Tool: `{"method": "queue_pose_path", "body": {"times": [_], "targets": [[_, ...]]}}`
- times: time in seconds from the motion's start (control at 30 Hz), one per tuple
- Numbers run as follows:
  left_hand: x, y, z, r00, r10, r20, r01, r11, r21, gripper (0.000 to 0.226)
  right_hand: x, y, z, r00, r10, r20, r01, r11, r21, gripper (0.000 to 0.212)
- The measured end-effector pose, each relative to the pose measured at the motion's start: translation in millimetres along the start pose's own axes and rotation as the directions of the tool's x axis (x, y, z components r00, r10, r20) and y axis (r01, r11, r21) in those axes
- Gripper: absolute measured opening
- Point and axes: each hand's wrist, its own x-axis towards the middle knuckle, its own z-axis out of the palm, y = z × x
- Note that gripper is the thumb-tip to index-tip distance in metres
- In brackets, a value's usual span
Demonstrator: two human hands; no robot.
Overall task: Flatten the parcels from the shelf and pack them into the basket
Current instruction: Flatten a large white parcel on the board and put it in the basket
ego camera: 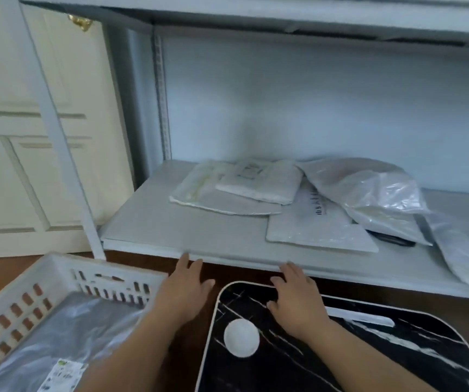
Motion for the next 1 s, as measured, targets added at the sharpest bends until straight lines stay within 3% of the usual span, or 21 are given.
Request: {"method": "queue_pose_path", "body": {"times": [0.3, 0.6, 0.73, 0.87, 1.0], "targets": [[42, 128, 39, 0.972, 0.205, 0.112, -0.202, 0.979, -0.039, 0.056, -6, 145, -32, 0.982, 0.174, -0.069, -0.185, 0.955, -0.230, 0.049], [72, 148, 70, 0.980, 0.155, 0.122, -0.148, 0.987, -0.064, 0.055, 48, 165, -20, 0.981, 0.191, 0.025, -0.171, 0.923, -0.345, 0.034], [73, 141, 75, 0.985, 0.157, 0.077, -0.155, 0.987, -0.033, 0.054, 62, 170, -15, 0.986, 0.169, -0.009, -0.161, 0.917, -0.364, 0.053], [72, 140, 72, 0.988, 0.135, 0.074, -0.122, 0.979, -0.166, 0.056, 58, 167, -25, 0.975, 0.004, -0.221, -0.079, 0.939, -0.335, 0.044], [61, 145, 62, 0.998, 0.019, 0.055, 0.012, 0.860, -0.511, 0.065, 56, 166, -45, 0.813, -0.169, -0.557, 0.056, 0.975, -0.215, 0.035]]}}
